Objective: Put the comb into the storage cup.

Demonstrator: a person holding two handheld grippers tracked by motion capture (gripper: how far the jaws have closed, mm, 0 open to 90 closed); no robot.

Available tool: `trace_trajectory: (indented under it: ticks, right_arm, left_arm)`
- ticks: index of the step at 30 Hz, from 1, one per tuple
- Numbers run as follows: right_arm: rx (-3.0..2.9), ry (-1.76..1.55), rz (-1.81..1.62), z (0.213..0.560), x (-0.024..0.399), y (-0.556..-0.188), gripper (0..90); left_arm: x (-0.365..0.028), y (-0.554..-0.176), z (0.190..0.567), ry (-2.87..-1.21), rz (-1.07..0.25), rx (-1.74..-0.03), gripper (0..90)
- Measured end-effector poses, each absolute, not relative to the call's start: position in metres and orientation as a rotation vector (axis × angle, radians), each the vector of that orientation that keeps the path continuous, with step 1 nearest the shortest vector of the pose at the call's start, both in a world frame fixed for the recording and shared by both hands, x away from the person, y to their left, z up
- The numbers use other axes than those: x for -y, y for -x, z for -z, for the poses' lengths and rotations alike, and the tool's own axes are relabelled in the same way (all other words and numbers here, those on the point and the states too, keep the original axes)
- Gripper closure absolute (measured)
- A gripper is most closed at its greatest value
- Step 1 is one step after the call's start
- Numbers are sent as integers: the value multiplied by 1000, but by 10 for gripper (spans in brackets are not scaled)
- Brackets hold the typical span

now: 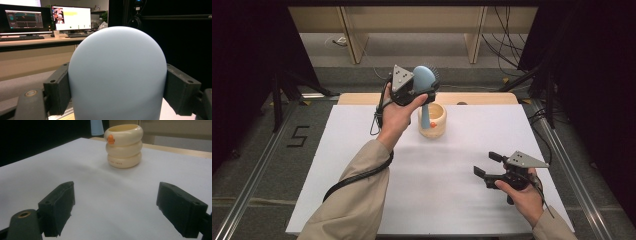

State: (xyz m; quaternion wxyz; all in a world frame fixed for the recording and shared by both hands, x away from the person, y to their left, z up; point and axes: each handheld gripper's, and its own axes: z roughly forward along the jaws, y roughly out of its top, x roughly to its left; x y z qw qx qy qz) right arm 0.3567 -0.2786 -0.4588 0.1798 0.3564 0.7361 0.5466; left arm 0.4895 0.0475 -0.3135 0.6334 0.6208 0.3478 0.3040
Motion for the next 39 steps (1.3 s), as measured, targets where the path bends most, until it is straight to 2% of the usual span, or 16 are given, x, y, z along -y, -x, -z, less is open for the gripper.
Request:
trace_trajectory:
  ticks: [39]
  right_arm:
    - [-2083,-1018,-1550,460,279,-357,160]
  left_arm:
    - [-41,-499,305,-1409,-700,-727,194]
